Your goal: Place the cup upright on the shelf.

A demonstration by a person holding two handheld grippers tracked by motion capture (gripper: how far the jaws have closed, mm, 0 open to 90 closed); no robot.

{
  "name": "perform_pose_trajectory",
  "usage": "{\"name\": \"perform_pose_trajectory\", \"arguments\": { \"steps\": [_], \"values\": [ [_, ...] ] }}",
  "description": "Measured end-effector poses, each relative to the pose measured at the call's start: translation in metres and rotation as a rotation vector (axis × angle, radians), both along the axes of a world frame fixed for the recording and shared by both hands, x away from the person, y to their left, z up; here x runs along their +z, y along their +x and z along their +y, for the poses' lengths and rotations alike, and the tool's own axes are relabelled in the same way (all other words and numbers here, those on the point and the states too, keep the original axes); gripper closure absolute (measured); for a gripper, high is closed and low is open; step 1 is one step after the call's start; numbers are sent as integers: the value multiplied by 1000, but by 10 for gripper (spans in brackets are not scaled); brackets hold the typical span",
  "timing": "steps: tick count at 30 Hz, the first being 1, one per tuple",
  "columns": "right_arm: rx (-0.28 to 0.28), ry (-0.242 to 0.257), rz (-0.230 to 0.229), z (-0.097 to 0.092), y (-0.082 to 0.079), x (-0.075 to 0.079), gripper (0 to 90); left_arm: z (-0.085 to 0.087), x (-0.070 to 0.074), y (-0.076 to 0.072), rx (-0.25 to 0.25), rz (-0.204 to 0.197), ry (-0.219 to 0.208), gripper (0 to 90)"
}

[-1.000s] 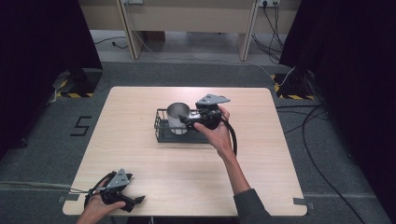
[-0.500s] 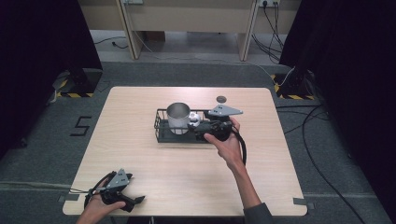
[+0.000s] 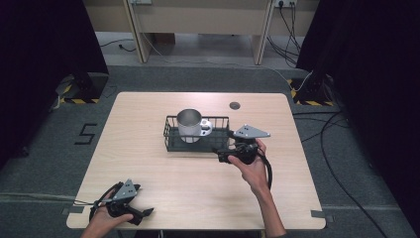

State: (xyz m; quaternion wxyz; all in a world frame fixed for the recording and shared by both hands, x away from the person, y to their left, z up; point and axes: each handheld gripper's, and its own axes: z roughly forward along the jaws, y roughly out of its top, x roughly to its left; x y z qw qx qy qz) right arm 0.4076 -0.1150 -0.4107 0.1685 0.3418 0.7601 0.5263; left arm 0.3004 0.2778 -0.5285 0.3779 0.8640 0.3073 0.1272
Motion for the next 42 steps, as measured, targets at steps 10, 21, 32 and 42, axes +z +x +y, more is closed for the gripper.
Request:
{"name": "perform_pose_trajectory", "arguments": {
  "steps": [10, 21, 32, 42],
  "values": [
    [-8, 3, -18, -9, -21, -8, 159, 0, 0, 0, 1, 0, 0, 0],
    [-21, 8, -5, -21, -42, -29, 163, 0, 0, 0, 1, 0, 0, 0],
    [-22, 7, 9, -26, -54, -37, 163, 0, 0, 0, 2, 0, -1, 0],
    [-14, -11, 34, -30, -64, -49, 162, 0, 0, 0, 2, 0, -1, 0]
  ]
}}
